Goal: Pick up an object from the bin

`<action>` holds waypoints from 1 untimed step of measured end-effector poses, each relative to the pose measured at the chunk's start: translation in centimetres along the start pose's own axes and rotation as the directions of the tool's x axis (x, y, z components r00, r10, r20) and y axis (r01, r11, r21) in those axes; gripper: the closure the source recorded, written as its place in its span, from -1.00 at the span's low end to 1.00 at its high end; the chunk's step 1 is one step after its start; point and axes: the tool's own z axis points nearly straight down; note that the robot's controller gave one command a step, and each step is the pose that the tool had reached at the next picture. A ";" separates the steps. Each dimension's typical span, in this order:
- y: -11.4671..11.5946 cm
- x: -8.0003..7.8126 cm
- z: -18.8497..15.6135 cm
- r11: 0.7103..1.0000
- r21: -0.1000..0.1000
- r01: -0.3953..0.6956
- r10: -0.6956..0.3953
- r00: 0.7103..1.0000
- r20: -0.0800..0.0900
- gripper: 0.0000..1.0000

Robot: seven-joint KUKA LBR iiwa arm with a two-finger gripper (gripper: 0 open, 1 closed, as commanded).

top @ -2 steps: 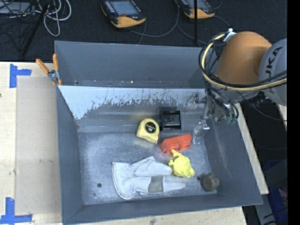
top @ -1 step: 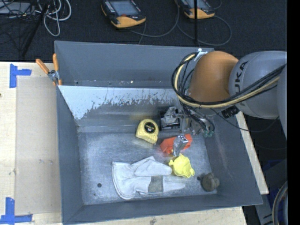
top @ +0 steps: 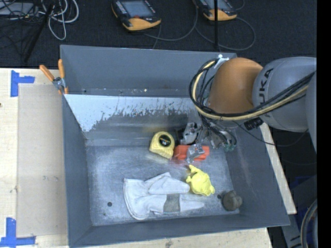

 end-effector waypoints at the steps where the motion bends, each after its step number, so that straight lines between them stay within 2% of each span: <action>1: 0.0 0.0 0.0 1.000 0.000 0.000 0.000 1.000 0.000 1.00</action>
Offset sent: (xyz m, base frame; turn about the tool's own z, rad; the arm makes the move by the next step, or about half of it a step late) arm -0.0050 0.0193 0.1302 -0.1055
